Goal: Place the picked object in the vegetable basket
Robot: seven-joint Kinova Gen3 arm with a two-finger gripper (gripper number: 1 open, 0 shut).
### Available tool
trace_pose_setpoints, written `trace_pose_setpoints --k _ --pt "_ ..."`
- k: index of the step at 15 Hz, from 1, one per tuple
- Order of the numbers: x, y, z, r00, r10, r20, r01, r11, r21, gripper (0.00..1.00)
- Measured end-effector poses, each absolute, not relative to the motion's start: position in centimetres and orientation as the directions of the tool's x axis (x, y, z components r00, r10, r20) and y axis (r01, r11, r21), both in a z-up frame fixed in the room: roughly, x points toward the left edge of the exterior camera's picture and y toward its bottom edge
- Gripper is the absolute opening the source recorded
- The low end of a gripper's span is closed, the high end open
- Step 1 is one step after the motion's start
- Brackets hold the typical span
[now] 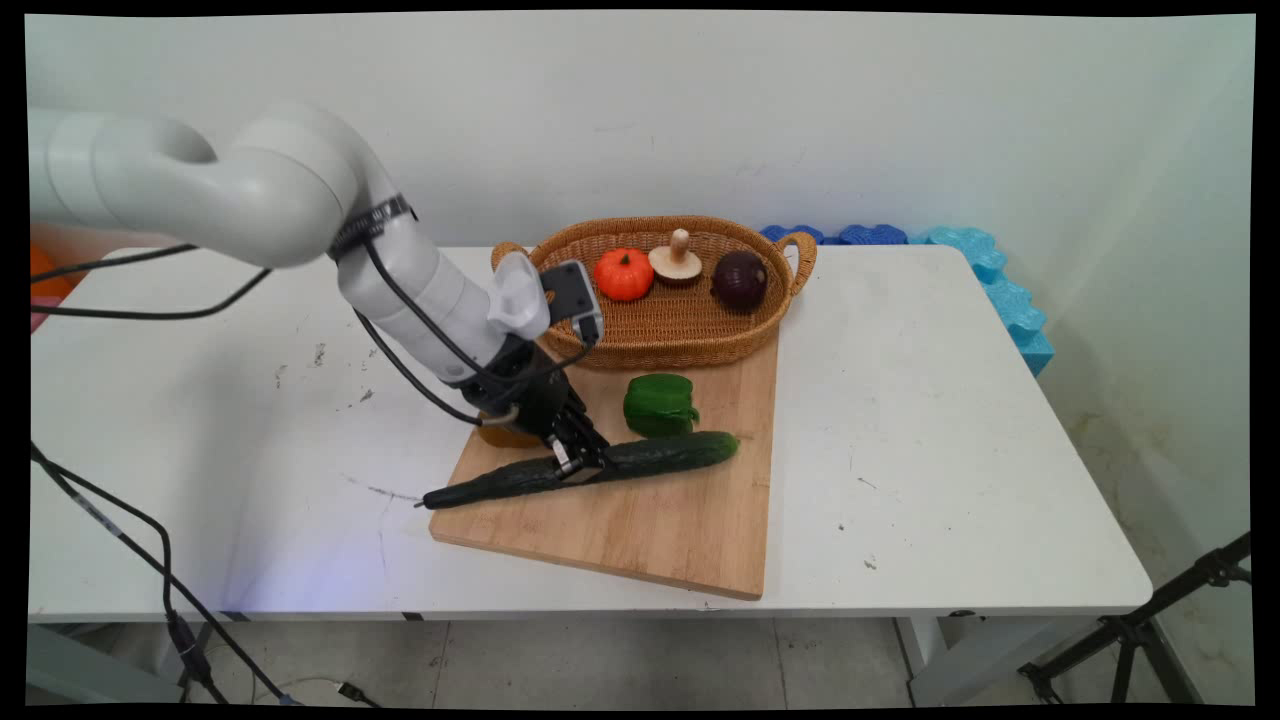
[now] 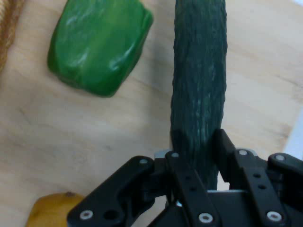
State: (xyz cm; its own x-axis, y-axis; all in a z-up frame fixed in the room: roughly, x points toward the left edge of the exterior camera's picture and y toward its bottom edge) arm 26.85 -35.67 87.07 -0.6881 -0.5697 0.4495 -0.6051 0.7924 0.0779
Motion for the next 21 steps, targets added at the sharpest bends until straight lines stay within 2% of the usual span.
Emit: trace_pose_setpoints --k 6,12,16,21 --pt "26.5 -36.1 92.6 -0.668 -0.560 0.490 -0.600 0.795 0.091 0.00" --pt "28.1 -41.0 98.5 -0.622 -0.585 0.521 -0.659 0.750 0.056 0.00" --pt "29.5 -44.3 99.5 -0.604 -0.613 0.509 -0.703 0.711 0.022 0.00" --pt "30.9 -47.9 98.5 -0.587 -0.656 0.474 -0.750 0.662 -0.012 0.00"
